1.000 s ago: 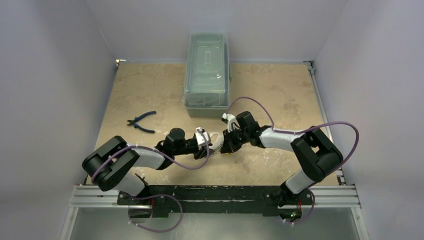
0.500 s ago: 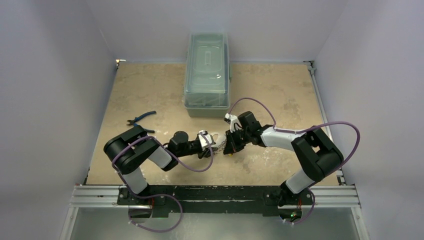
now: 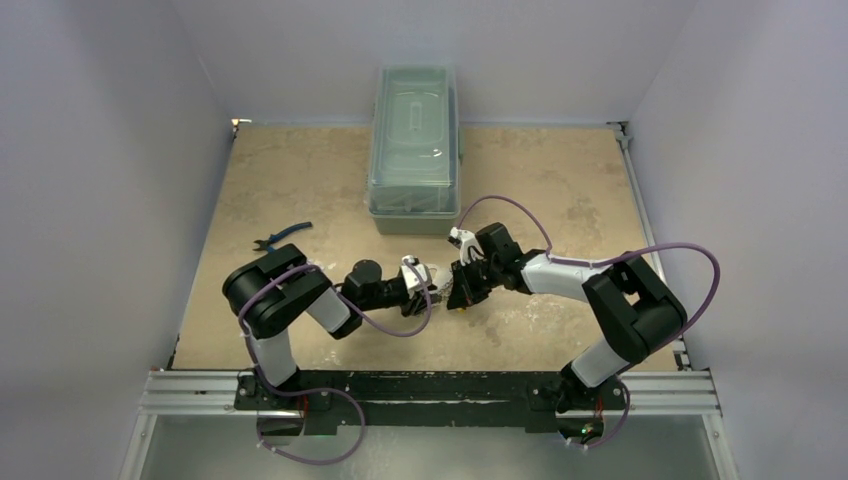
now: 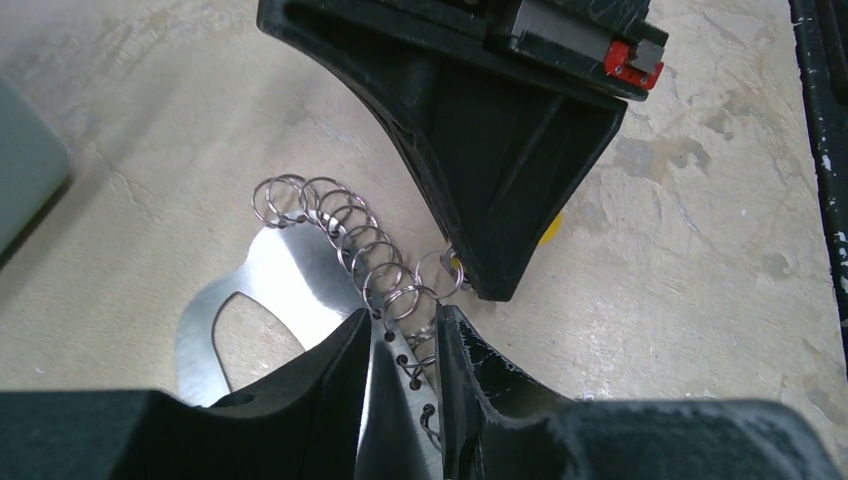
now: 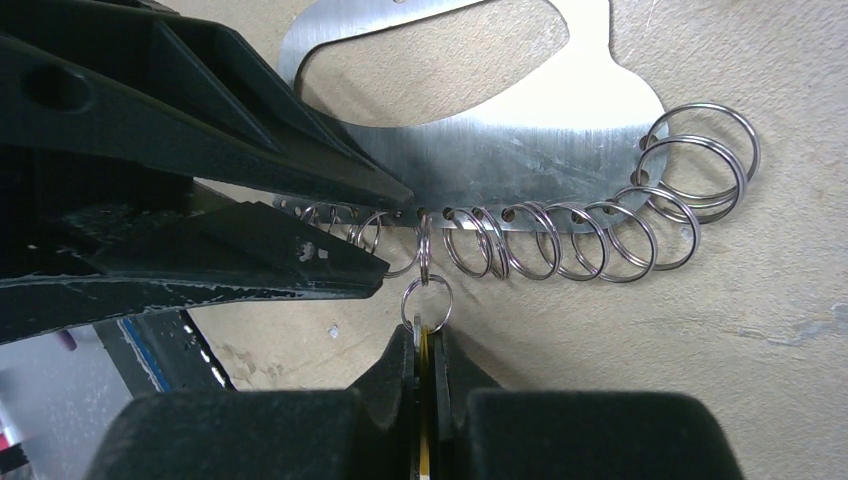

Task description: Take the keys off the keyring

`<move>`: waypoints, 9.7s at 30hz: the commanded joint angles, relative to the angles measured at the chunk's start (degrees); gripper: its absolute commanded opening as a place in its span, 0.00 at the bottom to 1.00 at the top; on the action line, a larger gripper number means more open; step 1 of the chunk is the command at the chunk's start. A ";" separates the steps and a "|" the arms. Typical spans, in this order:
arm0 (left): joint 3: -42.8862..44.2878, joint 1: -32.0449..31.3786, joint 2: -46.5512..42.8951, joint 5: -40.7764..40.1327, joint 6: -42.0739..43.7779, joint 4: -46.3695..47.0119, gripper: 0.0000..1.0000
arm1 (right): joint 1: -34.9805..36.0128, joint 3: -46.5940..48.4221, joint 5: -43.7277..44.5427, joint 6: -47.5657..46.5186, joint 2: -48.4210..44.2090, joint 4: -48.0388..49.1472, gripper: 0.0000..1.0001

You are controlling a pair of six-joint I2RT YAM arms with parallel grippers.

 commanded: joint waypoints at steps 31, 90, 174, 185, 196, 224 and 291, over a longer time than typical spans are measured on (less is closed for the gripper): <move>4.32 -0.74 -2.44 -2.10 5.61 -9.36 0.00 | -0.18 0.39 -1.73 -1.40 -3.01 0.80 0.00; -2.04 -4.33 -8.26 -6.29 -4.53 -2.94 0.16 | -0.11 2.18 -2.00 -3.33 -1.79 -1.08 0.00; 2.73 -6.86 -4.08 -11.61 12.43 -10.62 0.00 | -0.69 6.18 -2.04 -10.29 -1.60 -9.44 0.00; 4.19 -6.90 -3.57 -10.40 11.12 -10.38 0.00 | -0.55 9.49 -0.85 -11.71 0.88 -7.68 0.00; 5.60 -6.66 -3.53 -12.11 7.25 -13.31 0.00 | -0.59 11.92 -0.15 -16.59 1.77 -9.24 0.00; 2.80 -3.33 -7.07 -19.00 -1.36 -12.38 0.32 | -0.10 16.97 0.98 -16.77 5.65 -9.81 0.00; 0.62 0.28 8.74 -4.57 4.12 16.10 0.30 | -0.43 14.14 -0.59 -11.20 5.11 -10.39 0.00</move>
